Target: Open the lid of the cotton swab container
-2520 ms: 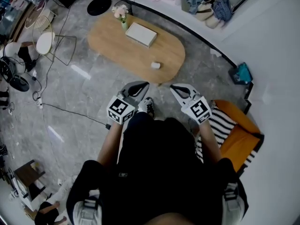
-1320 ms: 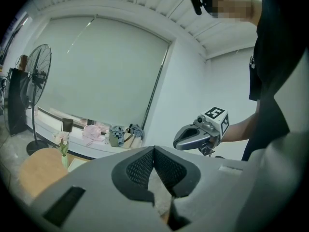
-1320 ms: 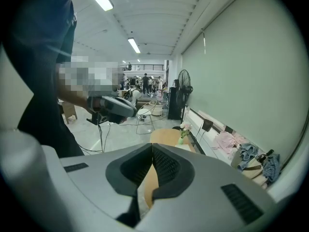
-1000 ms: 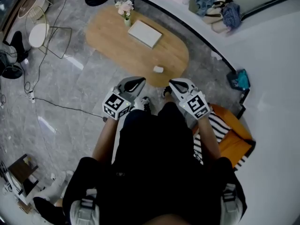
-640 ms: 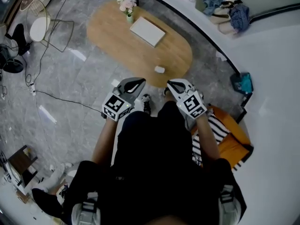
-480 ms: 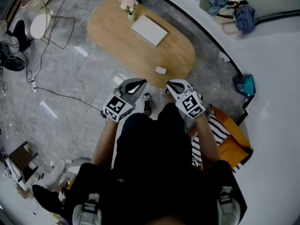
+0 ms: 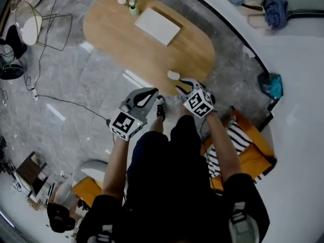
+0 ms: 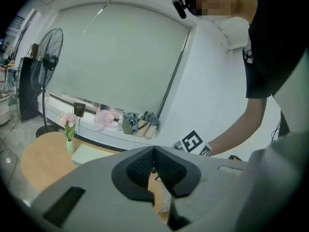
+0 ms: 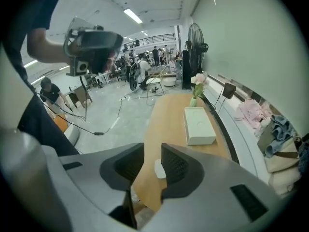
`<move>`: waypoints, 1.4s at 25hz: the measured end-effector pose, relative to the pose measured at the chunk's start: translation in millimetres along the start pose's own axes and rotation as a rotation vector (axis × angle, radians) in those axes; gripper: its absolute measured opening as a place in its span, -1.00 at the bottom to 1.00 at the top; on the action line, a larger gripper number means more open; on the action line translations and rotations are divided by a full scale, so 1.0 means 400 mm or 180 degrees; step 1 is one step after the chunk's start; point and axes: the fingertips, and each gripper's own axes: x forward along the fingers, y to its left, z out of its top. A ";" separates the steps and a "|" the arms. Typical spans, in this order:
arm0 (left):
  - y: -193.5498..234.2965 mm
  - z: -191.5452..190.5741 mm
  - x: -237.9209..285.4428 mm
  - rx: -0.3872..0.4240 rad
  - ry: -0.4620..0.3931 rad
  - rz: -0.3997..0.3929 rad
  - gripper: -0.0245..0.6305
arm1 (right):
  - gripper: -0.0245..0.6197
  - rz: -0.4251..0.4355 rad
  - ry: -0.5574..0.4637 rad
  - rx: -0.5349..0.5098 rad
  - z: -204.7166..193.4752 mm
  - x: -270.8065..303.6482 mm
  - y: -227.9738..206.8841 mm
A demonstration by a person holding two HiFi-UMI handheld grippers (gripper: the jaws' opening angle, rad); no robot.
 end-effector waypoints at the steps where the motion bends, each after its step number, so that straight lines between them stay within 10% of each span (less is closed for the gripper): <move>1: 0.008 -0.007 0.009 -0.0015 0.0012 0.0003 -0.93 | -0.59 -0.0042 0.0056 -0.0022 -0.020 0.030 -0.016; 12: 0.049 -0.131 0.032 -0.0277 0.0182 0.0033 -0.93 | -0.32 0.0007 0.0870 -0.0434 -0.283 0.329 -0.055; 35: 0.040 -0.175 0.030 -0.0380 0.0318 -0.0004 -0.93 | -0.37 -0.0023 0.1060 -0.0518 -0.331 0.445 -0.083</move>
